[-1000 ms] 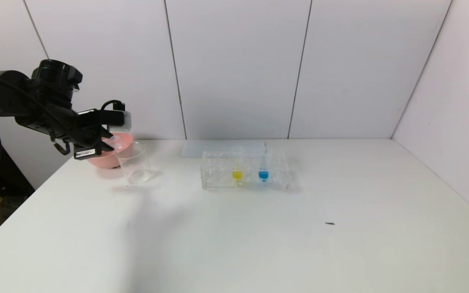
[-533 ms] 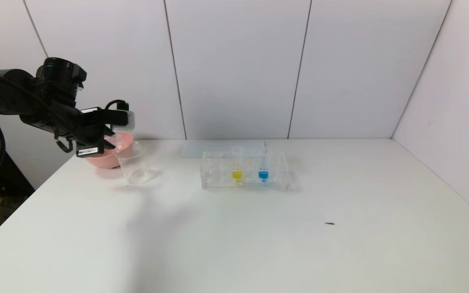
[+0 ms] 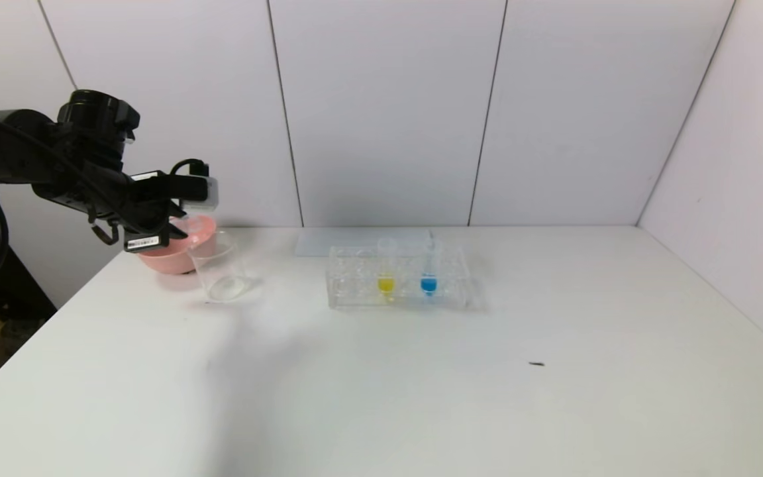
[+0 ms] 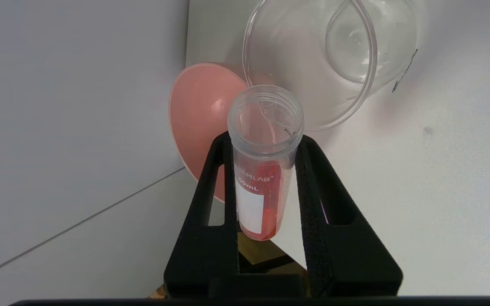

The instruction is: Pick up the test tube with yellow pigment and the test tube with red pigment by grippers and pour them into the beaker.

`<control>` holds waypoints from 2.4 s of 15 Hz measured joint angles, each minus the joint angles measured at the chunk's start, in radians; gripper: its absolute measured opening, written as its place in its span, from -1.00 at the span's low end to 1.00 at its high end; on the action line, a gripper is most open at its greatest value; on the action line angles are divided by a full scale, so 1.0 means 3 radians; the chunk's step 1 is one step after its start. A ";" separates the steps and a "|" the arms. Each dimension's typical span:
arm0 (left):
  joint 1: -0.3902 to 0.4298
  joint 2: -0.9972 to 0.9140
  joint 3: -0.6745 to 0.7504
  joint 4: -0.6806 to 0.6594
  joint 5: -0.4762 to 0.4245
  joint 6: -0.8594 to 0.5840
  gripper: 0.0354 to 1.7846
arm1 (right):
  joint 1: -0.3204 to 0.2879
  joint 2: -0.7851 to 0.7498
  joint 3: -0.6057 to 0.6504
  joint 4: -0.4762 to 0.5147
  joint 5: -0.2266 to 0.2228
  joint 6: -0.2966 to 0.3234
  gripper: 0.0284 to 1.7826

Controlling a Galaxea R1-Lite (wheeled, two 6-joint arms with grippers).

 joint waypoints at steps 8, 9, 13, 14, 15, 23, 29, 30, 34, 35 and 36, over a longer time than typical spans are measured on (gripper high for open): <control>-0.0020 0.0039 -0.0009 0.0010 0.0117 0.0042 -0.54 | 0.0000 0.0000 0.0000 0.0000 0.0001 0.0001 0.91; -0.0020 0.0043 -0.0009 0.0010 0.0146 0.0045 -0.54 | 0.0000 0.0000 0.0000 0.0000 0.0001 0.0001 0.91; -0.0025 0.0058 -0.0027 0.0009 0.0176 0.0104 -0.54 | 0.0000 0.0000 0.0000 0.0000 0.0001 -0.0001 0.91; -0.0028 0.0062 -0.0028 0.0009 0.0205 0.0117 -0.54 | 0.0000 0.0000 0.0000 0.0000 0.0001 0.0000 0.91; -0.0030 0.0065 -0.0029 0.0008 0.0228 0.0122 -0.54 | 0.0000 0.0000 0.0000 0.0000 0.0001 -0.0001 0.91; -0.0034 0.0079 -0.0071 0.0009 0.0240 0.0145 -0.54 | 0.0000 0.0000 0.0000 0.0000 0.0001 0.0000 0.91; -0.0045 0.0091 -0.0071 0.0009 0.0315 0.0172 -0.54 | 0.0000 0.0000 0.0000 0.0000 0.0001 0.0001 0.91; -0.0045 0.0091 -0.0071 0.0009 0.0321 0.0183 -0.54 | 0.0000 0.0000 0.0000 0.0000 0.0000 0.0000 0.91; -0.0065 0.0090 -0.0042 0.0014 0.0333 0.0189 -0.54 | 0.0000 0.0000 0.0000 0.0000 0.0001 -0.0001 0.91; -0.0074 0.0089 -0.0039 0.0013 0.0348 0.0189 -0.54 | 0.0000 0.0000 0.0000 0.0000 0.0001 -0.0001 0.91; -0.0081 0.0089 -0.0039 0.0013 0.0394 0.0200 -0.54 | 0.0000 0.0000 0.0000 0.0000 0.0001 0.0000 0.91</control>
